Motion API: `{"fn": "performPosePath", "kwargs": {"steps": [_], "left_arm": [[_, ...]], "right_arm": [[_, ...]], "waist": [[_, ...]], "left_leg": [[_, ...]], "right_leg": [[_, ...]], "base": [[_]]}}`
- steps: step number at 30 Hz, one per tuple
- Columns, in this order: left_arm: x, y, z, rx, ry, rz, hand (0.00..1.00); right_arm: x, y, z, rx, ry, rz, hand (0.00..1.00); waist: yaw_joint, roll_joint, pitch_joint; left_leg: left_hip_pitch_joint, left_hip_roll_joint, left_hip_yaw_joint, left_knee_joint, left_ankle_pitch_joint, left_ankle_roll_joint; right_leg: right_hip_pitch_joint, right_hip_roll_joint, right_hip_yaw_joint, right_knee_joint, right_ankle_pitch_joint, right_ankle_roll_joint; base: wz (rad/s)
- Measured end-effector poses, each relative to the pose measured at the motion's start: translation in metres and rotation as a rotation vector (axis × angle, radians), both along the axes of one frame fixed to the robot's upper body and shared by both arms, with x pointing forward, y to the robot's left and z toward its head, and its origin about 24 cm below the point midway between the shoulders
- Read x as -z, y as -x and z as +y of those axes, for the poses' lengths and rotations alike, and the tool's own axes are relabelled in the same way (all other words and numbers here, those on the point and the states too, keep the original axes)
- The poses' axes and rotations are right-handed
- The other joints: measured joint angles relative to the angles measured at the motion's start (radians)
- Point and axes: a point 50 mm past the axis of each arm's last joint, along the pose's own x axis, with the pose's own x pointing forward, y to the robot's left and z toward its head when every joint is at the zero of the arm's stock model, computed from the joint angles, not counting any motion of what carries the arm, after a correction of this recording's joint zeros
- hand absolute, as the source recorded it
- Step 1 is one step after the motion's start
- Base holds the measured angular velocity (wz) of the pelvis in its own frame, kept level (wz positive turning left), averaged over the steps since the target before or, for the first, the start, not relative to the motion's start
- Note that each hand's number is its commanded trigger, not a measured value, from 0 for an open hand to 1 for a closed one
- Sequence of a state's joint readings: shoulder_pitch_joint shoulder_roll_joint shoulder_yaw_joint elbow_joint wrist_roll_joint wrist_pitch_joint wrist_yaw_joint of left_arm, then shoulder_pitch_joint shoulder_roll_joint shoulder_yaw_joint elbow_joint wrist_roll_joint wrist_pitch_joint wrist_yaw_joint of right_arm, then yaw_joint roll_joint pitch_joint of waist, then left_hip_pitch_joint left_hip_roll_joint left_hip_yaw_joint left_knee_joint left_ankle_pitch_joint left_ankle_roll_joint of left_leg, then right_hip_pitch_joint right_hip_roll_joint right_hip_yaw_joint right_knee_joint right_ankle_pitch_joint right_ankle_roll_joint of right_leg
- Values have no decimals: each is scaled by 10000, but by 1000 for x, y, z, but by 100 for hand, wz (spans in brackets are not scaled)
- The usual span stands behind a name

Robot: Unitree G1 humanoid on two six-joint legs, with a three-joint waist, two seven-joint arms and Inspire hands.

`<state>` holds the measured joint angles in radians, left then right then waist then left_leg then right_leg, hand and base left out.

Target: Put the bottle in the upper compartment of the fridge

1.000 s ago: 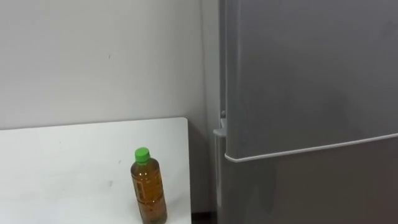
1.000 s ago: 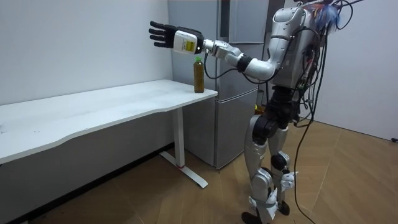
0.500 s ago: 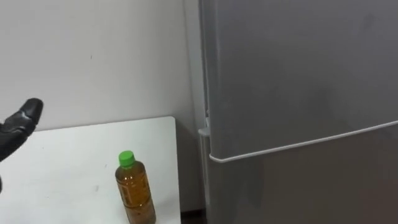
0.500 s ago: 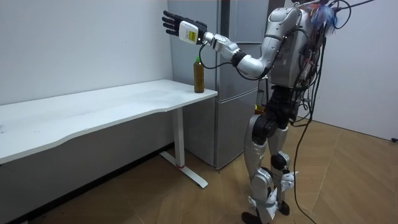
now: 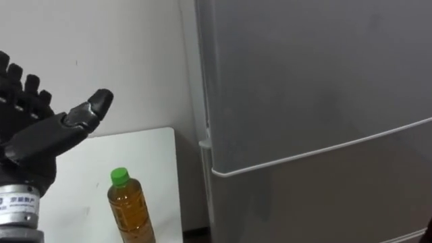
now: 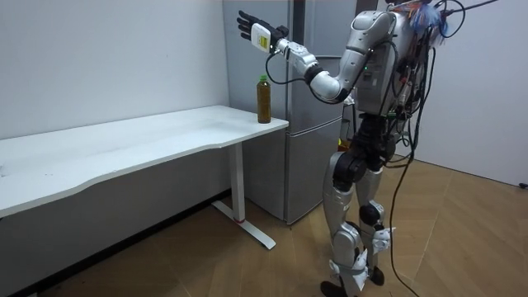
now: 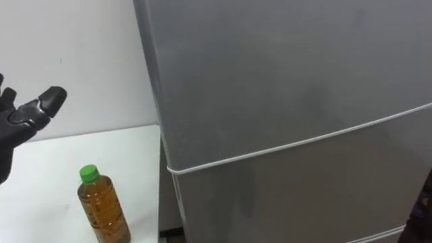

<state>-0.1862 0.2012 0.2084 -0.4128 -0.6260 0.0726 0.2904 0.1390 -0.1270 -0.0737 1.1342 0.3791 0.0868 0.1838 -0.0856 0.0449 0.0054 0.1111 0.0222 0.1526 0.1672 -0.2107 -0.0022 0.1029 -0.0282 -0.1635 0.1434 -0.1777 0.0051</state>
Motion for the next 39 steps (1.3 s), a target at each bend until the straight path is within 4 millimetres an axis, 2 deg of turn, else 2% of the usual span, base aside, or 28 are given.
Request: {"fn": "performPosePath", "kwargs": {"steps": [11,18,28,39], "left_arm": [[-9,-8,-22,1171,-168,-487,0],[-9,-10,-39,2097,-461,-530,0],[-5,-11,-54,3019,-515,-478,0],[-3,-12,-63,3648,-646,-461,0]], "right_arm": [[0,-9,2,-298,1,-12,0],[0,-11,1,-467,60,-17,0],[-1,-15,3,-663,-99,-162,0],[-1,-19,6,-843,-399,-131,0]], "waist": [[-287,-6,-18],[-290,28,-38],[-487,-15,-9],[-496,-70,-1]], "left_leg": [[-26,4,47,3,0,0],[-23,12,70,2,1,-1],[-64,13,75,-9,1,-1],[-287,7,9,29,3,3]], "right_leg": [[14,5,-2,-55,0,0],[16,15,96,-57,-1,0],[-3,15,140,10,0,-1],[-203,3,86,74,1,-1]], "base": [[0],[-1],[0],[2]]}}
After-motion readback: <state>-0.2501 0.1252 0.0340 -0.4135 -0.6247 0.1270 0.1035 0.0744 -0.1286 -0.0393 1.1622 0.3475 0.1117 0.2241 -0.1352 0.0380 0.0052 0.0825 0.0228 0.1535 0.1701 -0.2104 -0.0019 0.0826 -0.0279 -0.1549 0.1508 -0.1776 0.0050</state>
